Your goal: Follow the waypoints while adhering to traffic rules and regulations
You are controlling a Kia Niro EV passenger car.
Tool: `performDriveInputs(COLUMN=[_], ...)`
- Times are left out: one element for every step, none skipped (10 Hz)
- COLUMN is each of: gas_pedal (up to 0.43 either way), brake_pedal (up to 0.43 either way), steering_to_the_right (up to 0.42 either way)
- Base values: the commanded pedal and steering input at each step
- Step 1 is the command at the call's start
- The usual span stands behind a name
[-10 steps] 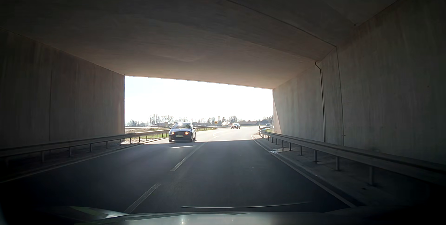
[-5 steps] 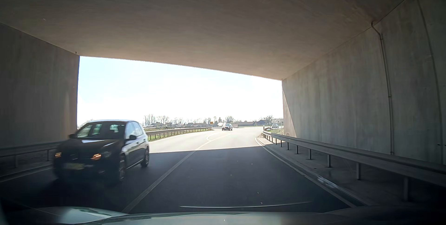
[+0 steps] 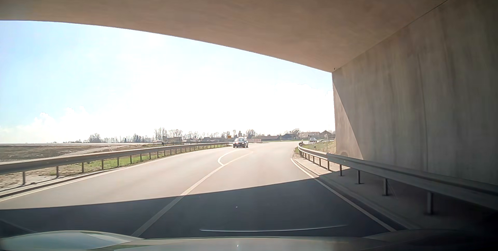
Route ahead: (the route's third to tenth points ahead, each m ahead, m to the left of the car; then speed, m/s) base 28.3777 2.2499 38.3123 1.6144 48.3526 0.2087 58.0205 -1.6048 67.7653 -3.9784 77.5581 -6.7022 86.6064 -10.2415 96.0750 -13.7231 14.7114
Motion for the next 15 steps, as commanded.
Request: performDriveInputs(gas_pedal=[0.098, 0.067, 0.067, 0.067, 0.067, 0.067, 0.067, 0.067, 0.067, 0.067, 0.067, 0.079, 0.087, 0.087, 0.098], brake_pedal=[0.000, 0.000, 0.000, 0.000, 0.000, 0.000, 0.000, 0.000, 0.000, 0.000, 0.000, 0.000, 0.000, 0.000, 0.000], steering_to_the_right=[0.012, 0.012, 0.014, 0.015, 0.016, 0.017, 0.017, 0.017, 0.017, 0.018, 0.019, 0.020, 0.021, 0.021, 0.021])
